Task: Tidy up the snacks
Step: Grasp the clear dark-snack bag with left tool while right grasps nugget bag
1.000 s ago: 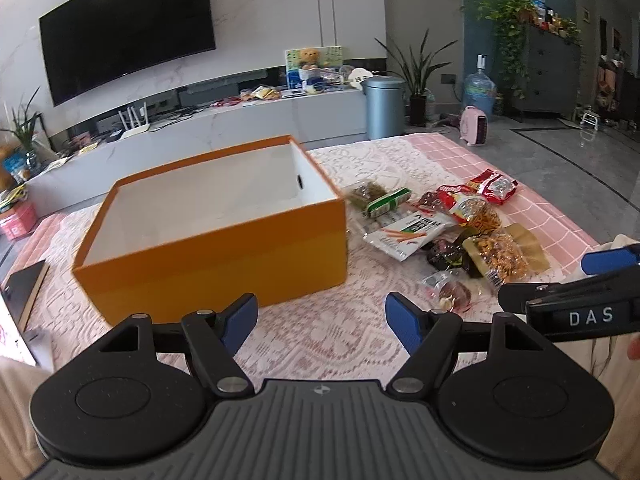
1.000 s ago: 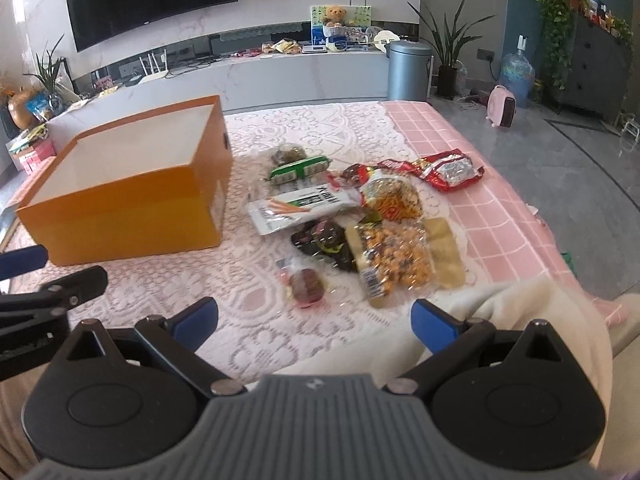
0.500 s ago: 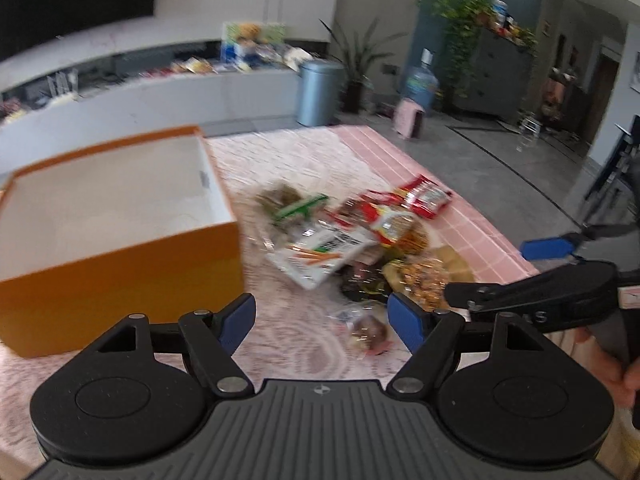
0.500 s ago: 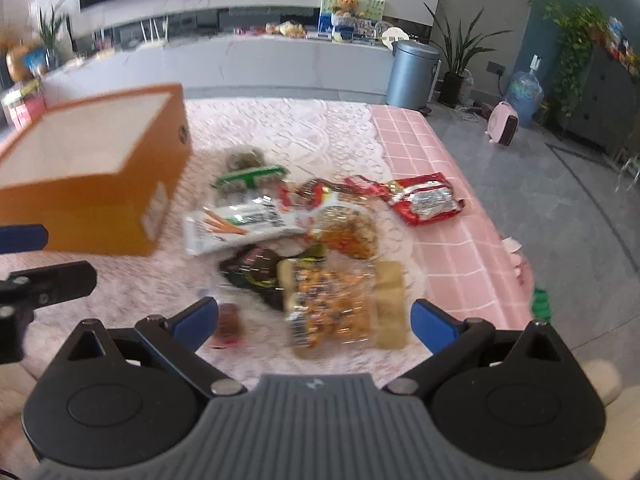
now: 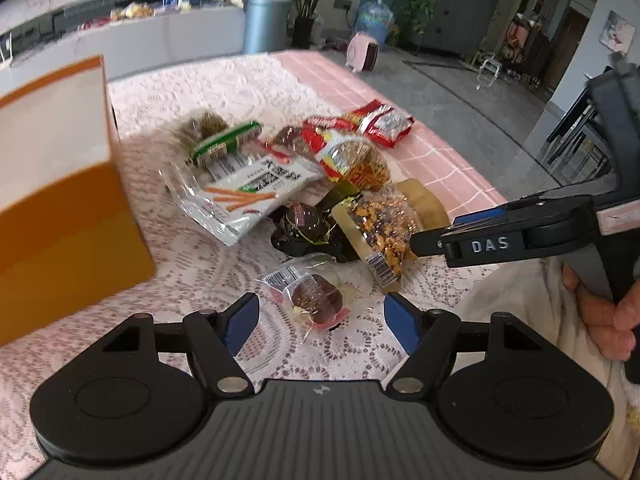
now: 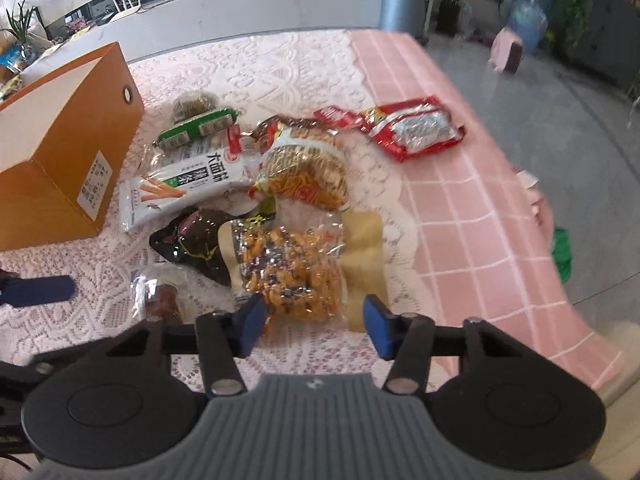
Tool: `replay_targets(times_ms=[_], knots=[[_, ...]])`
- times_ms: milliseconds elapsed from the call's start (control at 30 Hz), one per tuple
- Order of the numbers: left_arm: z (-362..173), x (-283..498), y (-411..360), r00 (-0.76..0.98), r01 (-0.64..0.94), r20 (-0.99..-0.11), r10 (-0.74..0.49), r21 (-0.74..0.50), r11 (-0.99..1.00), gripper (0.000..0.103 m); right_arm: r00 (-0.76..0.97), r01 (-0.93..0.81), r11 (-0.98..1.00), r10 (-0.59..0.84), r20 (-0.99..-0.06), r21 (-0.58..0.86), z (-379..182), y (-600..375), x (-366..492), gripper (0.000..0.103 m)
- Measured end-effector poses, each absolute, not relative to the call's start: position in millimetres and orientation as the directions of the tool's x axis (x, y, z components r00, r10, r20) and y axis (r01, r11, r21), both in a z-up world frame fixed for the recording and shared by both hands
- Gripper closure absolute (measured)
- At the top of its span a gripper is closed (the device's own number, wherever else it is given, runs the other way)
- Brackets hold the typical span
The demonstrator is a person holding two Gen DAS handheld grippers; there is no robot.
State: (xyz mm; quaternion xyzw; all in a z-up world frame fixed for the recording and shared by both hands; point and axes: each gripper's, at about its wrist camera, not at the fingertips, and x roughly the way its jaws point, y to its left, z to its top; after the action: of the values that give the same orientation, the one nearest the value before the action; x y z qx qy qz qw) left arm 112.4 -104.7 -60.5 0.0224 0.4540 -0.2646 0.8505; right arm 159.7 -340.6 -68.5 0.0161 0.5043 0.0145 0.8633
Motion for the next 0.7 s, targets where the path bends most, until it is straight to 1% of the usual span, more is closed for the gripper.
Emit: replay_targets(times_ms=[67, 133, 200, 267, 333, 400, 700], knots=[[-70, 125, -109, 0.419, 0.435, -0.809, -0.413, -0.220, 0.873, 0.024, 0.482, -0.009, 0.998, 0.064, -0.874, 0.068, -73, -342, 163, 0.052], [-76, 133, -110, 0.391, 0.412, -0.818, -0.421, -0.253, 0.875, 0.026, 0.466, -0.018, 0.997, 0.080, -0.881, 0.081, -76, -341, 167, 0.052], [-81, 140, -112, 0.378, 0.398, -0.816, -0.436, -0.282, 0.873, 0.026, 0.452, -0.020, 0.995, 0.096, -0.887, 0.098, -79, -342, 171, 0.052], [-87, 146, -115, 0.371, 0.379, -0.824, -0.427, -0.286, 0.880, 0.026, 0.446, -0.022, 0.993, 0.115, -0.888, 0.118, -81, -342, 175, 0.051], [-93, 152, -115, 0.353, 0.356, -0.835, -0.422, -0.297, 0.886, 0.026, 0.444, -0.023, 0.990, 0.134, -0.886, 0.138, -83, -343, 177, 0.046], [-98, 157, -113, 0.331, 0.330, -0.837, -0.437, -0.331, 0.884, 0.027, 0.447, -0.012, 0.990, 0.132, -0.885, 0.142, -83, -344, 179, 0.045], [-99, 159, -119, 0.360, 0.355, -0.830, -0.427, -0.302, 0.885, 0.028, 0.444, -0.005, 0.989, 0.136, -0.886, 0.149, -87, -342, 185, 0.044]])
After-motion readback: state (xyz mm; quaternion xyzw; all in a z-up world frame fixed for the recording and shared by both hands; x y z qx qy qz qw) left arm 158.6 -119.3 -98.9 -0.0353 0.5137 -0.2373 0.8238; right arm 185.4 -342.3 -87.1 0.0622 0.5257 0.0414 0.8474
